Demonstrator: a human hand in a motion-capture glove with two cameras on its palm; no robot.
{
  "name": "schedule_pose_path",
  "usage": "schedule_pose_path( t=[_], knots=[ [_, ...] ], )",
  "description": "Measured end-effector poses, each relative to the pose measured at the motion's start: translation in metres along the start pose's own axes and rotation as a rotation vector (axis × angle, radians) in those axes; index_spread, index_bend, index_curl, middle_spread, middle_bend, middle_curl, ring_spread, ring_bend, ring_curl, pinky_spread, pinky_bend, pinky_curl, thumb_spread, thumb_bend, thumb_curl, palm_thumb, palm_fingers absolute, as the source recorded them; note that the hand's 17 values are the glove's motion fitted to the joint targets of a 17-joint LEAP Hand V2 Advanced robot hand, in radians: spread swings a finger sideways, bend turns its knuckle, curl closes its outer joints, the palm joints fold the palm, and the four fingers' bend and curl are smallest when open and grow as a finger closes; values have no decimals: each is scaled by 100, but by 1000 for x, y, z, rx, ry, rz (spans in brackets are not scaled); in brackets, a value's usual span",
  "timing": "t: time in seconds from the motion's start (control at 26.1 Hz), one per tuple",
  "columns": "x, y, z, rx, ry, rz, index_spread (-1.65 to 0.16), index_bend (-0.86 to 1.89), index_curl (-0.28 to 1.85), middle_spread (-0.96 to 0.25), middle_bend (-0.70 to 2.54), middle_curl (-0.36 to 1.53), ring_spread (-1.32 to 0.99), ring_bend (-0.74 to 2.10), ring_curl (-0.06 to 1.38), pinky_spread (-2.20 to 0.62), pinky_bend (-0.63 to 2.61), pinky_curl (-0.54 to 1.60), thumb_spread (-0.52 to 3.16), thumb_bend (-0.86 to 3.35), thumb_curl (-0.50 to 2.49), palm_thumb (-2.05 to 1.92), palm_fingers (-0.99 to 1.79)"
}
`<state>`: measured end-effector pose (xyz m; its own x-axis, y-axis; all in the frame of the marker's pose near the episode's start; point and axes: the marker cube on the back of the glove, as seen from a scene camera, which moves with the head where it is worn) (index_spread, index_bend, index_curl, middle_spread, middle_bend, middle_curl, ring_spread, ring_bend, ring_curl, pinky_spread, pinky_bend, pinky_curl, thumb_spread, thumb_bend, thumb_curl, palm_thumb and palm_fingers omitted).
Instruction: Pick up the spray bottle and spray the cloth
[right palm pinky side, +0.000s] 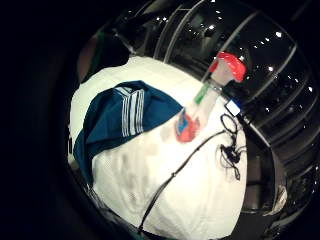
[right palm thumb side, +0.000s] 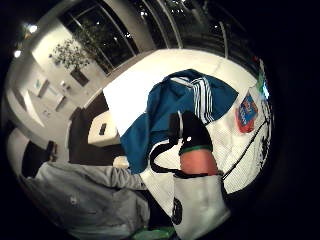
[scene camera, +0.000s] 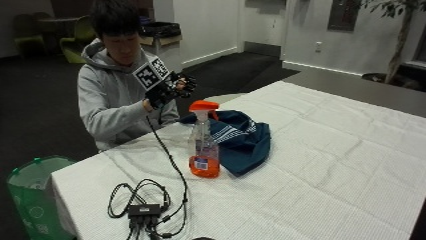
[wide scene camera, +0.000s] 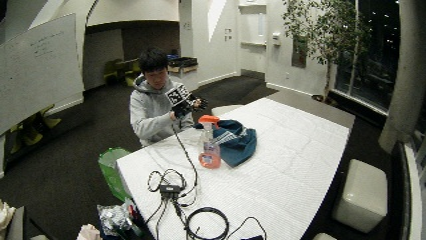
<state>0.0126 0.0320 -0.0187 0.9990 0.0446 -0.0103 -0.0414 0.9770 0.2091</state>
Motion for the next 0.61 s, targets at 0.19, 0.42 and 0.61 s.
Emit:
schedule_pose_path(
  t=[0.19,0.42,0.61],
  knots=[
    [28,26,-12,70,-1,96,-32,-2,16,-5,22,28,-1,40,29,22,51,32,98,11,29,58,39],
    [71,57,-23,160,-33,205,-34,-1,10,-1,24,30,3,39,30,24,63,36,95,-2,27,46,11],
    [99,65,-15,270,-143,288,-34,3,7,1,27,32,4,40,29,25,66,36,94,-3,28,46,6]
  ],
)
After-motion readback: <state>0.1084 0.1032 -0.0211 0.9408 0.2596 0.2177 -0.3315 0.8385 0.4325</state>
